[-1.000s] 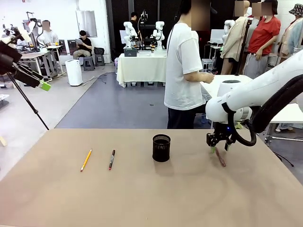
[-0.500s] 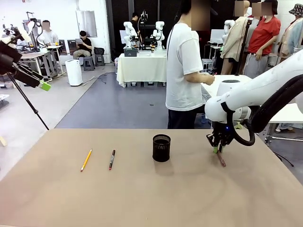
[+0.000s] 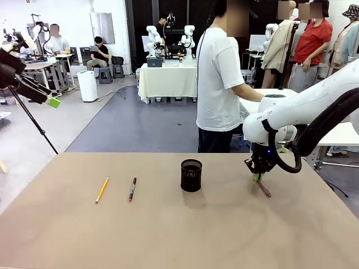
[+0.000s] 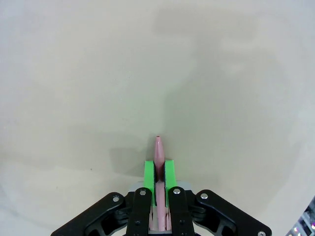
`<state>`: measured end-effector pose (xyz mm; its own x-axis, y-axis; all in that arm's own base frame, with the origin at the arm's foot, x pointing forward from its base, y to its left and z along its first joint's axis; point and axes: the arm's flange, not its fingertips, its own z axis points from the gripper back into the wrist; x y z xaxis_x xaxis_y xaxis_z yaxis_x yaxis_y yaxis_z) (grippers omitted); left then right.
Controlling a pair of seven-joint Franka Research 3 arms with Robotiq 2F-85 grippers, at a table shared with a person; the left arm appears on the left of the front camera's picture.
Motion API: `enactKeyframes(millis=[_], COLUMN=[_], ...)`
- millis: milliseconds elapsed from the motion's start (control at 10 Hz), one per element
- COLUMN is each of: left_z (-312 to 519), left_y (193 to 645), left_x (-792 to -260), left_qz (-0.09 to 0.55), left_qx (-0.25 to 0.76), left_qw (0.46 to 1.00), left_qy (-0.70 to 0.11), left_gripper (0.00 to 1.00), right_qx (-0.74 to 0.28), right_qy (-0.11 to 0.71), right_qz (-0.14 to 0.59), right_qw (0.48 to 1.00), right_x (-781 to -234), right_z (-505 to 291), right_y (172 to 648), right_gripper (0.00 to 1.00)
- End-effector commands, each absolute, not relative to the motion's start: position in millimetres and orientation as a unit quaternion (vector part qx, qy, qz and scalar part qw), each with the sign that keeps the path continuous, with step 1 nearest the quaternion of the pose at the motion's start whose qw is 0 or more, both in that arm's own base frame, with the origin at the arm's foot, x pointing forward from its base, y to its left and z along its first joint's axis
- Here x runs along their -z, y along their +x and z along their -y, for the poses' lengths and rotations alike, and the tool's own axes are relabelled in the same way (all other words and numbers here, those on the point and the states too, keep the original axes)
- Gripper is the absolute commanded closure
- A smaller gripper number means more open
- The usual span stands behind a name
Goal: Place the pens into the pen holder.
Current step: Pick up a writing instrument from the table and place it into the Pen holder.
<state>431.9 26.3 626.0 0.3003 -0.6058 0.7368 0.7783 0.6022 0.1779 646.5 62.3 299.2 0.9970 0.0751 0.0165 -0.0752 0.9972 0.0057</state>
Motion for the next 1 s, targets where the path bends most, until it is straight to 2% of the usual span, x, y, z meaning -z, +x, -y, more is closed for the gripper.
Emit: enactKeyframes(millis=[0,400,500,700,900], left_z=[-27.1,-27.1,-27.1,-27.1,-27.1], left_y=[431.6,431.6,431.6,431.6,431.6], left_x=[-624.8,-624.8,-624.8,-624.8,-624.8], left_qz=[0.408,0.408,0.408,0.408,0.408], left_qx=[0.435,0.435,0.435,0.435,0.435], left_qw=[0.795,0.795,0.795,0.795,0.795], left_qy=[-0.111,-0.111,-0.111,-0.111,-0.111], left_gripper=[0.0,0.0,0.0,0.0,0.0], right_qx=[-0.03,-0.103,-0.166,-0.284,-0.385], right_qy=[0.025,0.151,0.217,0.329,0.432], right_qz=[0.024,0.133,0.165,0.225,0.299], right_qw=[0.999,0.974,0.948,0.872,0.759], right_x=[-311.4,-398.1,-424.1,-460.4,-494.7], right_z=[-58.1,-74.2,-84.4,-104.6,-121.6], right_y=[643.0,638.2,638.7,635.2,631.7], right_gripper=[1.0,1.0,1.0,1.0,1.0])
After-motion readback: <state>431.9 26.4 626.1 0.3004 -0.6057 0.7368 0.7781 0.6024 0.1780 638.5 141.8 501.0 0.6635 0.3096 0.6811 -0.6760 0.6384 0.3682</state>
